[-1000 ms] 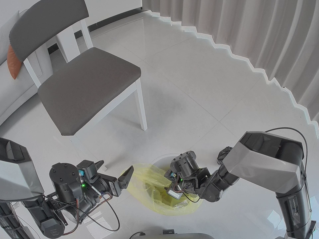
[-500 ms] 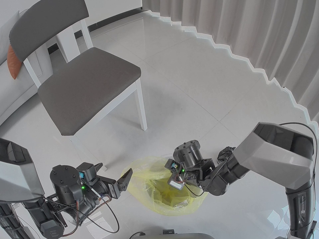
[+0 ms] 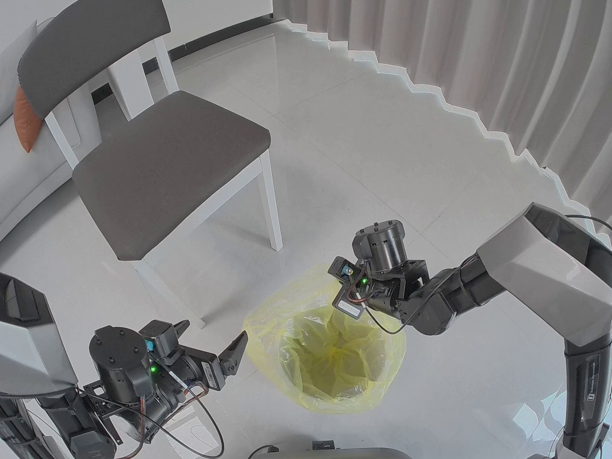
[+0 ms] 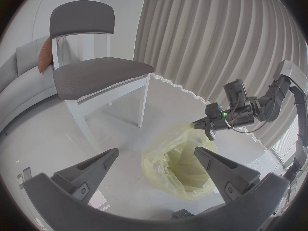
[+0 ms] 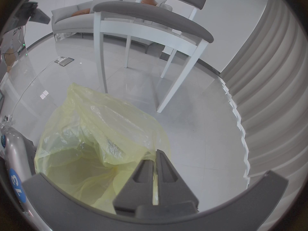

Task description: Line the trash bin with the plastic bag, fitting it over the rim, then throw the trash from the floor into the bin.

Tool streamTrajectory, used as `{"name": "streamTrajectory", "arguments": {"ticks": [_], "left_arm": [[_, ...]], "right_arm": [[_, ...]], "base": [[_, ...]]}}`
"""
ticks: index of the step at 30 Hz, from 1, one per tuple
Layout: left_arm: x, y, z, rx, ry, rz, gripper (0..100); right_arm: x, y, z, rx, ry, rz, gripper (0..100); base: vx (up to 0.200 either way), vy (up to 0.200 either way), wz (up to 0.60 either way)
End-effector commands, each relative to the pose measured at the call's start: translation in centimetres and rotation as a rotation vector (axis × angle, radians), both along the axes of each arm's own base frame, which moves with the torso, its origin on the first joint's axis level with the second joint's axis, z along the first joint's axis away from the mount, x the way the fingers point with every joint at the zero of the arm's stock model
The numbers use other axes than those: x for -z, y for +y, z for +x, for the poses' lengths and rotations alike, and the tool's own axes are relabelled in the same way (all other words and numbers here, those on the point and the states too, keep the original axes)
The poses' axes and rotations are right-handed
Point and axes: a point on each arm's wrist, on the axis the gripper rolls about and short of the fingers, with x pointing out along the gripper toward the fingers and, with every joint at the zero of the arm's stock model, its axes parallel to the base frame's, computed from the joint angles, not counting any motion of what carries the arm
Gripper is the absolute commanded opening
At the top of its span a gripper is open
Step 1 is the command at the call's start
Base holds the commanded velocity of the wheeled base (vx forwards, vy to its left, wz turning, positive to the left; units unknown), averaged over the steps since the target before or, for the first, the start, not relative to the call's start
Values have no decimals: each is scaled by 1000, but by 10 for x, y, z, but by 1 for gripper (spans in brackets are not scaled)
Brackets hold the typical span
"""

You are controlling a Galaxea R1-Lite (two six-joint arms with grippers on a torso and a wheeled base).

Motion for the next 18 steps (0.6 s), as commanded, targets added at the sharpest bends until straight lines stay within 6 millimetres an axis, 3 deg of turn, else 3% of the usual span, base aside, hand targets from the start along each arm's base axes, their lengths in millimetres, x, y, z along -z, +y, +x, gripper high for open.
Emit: {"name": "streamTrajectory", "arguments": {"ticks": [1,11,18], "left_arm": [[1,-4,-2,5,0,-19,100],[6,2,-11,-11,45,-21,100],[5,-2,-13,11,42,-25,100]], "right_arm": [[-2,3,17,11,-5,-5,0],[27,12,43,25,15,-20,0],[42,3,59,56,21,-25,0]], "base": [[0,0,0],[0,0,0],[0,0,0]]}}
